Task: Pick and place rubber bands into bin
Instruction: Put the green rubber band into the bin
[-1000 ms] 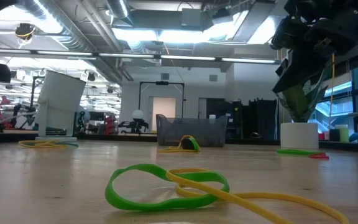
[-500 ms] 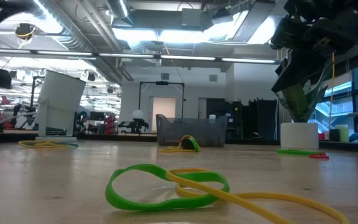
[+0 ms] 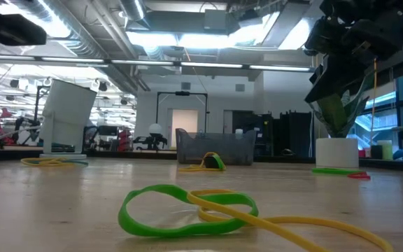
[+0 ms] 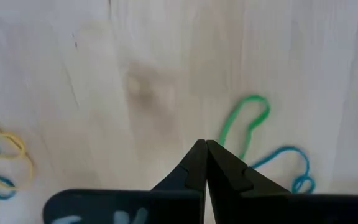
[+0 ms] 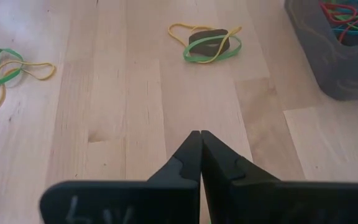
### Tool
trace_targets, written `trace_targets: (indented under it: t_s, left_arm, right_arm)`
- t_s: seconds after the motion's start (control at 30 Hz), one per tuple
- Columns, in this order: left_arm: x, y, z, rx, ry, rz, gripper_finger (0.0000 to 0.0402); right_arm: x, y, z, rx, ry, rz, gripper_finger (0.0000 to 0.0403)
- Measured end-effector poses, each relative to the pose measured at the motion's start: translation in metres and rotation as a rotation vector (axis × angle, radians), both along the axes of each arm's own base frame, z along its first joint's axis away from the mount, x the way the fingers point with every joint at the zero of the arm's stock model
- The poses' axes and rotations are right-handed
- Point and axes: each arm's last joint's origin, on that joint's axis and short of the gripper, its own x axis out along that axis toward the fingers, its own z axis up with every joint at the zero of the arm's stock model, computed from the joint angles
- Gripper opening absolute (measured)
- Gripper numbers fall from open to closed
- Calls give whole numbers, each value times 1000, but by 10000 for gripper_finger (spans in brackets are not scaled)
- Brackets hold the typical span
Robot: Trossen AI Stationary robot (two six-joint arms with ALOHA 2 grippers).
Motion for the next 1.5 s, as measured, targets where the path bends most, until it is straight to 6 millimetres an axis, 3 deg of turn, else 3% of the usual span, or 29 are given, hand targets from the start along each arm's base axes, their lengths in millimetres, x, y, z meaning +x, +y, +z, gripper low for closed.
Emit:
trace_targets:
  t_s: [0.2,0.37,0.57,0.77,1.13,1.37,1.5]
  left_arm:
    - [4,-1,-9,78,-26,-2,9]
    - [8,-5,-22,98,2,3,44]
    - [9,-12,-37,23,-38,29,89]
    - [-2,-14,-55,-42,11,53,101]
    - [-22,-14,-79,-91,55,25,76]
    - [-22,-10,-80,-88,63,49,10]
    - [-19,-8,-74,-109,60,86,4]
  right_arm:
    - [0,0,0,1,0,-1,7]
    - [0,0,0,16,0,-15,7]
    - [0,0,0,16,0,-15,7]
    - [0,0,0,18,-2,-17,7]
    - [1,0,1,37,-8,-35,7]
    - [1,0,1,37,-8,-34,7]
    - [1,0,1,37,-8,-34,7]
